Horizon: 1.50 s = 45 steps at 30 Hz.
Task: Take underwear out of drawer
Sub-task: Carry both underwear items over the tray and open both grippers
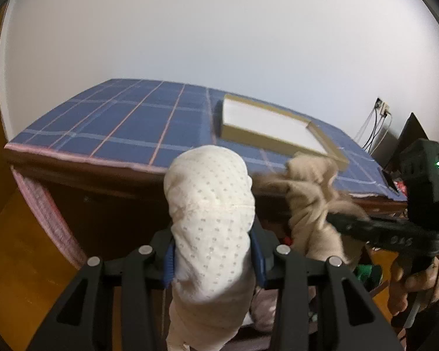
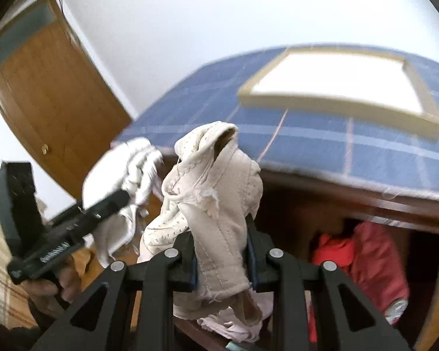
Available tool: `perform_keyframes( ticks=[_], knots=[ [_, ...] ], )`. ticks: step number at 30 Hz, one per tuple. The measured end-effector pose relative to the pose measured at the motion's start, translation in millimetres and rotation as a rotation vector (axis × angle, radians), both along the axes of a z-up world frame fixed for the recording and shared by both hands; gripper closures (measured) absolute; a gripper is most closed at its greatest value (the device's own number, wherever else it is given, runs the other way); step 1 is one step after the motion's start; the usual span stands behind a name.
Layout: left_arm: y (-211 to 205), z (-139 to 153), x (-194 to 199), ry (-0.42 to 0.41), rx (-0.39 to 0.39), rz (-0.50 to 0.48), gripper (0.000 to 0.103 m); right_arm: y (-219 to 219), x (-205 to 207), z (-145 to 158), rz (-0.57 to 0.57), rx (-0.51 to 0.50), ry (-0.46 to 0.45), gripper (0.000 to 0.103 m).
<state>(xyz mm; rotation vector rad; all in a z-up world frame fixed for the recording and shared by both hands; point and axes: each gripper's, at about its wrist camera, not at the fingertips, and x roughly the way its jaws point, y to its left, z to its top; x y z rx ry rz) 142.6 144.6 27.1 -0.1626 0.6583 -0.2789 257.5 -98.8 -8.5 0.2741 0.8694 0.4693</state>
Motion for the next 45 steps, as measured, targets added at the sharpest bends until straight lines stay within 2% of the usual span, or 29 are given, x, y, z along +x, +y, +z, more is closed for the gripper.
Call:
perform_keyframes(
  ticks=[3, 6, 12, 18, 23, 28, 32, 37, 45],
  knots=[
    [-15, 11, 13, -0.021, 0.006, -0.025, 0.062, -20, 14, 17, -0.046, 0.016, -0.050, 0.076],
    [-28, 23, 29, -0.033, -0.003, -0.054, 0.062, -43, 7, 33, -0.074, 0.055, -0.069, 0.076],
    [-48, 42, 69, -0.078, 0.011, -0.078, 0.062, -71, 21, 60, -0.166, 0.082, -0.140, 0.076],
    [-69, 58, 122, -0.091, 0.026, -0.100, 0.062, -78, 67, 81, -0.250, 0.068, -0.151, 0.076],
    [-89, 67, 174, -0.085, 0.031, -0.109, 0.062, -81, 113, 86, -0.298, 0.024, -0.155, 0.076],
    [-113, 71, 225, -0.096, 0.075, -0.127, 0.062, -85, 168, 79, -0.348, -0.035, -0.135, 0.076],
    [-125, 64, 260, -0.047, 0.080, -0.140, 0.062, -90, 206, 61, -0.381, -0.059, -0.075, 0.076],
    [-137, 55, 292, -0.011, 0.122, -0.145, 0.062, -86, 240, 45, -0.380, -0.075, 0.007, 0.076],
    [-143, 28, 330, 0.111, 0.157, -0.149, 0.062, -69, 270, 26, -0.376, -0.116, 0.109, 0.076]
  ],
)
